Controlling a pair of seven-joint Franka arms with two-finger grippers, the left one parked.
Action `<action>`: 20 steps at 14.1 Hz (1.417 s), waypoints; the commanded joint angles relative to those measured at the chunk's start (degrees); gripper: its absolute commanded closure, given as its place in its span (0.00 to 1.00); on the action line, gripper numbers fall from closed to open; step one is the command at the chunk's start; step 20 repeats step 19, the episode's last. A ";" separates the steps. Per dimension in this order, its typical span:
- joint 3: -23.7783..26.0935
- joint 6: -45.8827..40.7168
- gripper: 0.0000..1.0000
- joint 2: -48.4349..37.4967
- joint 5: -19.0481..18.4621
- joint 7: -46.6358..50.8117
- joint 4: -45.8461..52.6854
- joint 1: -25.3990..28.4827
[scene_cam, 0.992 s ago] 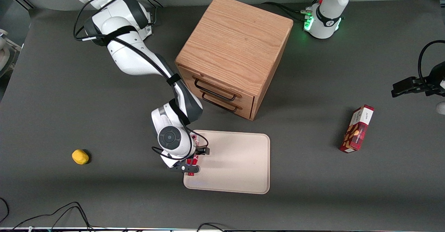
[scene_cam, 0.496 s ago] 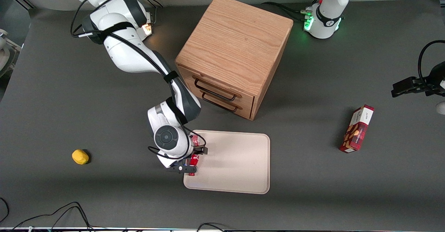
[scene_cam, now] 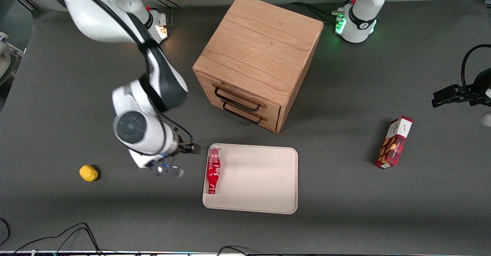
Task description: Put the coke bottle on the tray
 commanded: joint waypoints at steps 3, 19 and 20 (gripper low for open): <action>0.91 -5.12 0.00 -20.23 -0.03 -7.42 -17.96 -6.00; -6.91 -21.59 0.00 -27.45 0.14 -23.19 -10.31 -11.11; -6.91 -21.59 0.00 -27.45 0.14 -23.19 -10.31 -11.11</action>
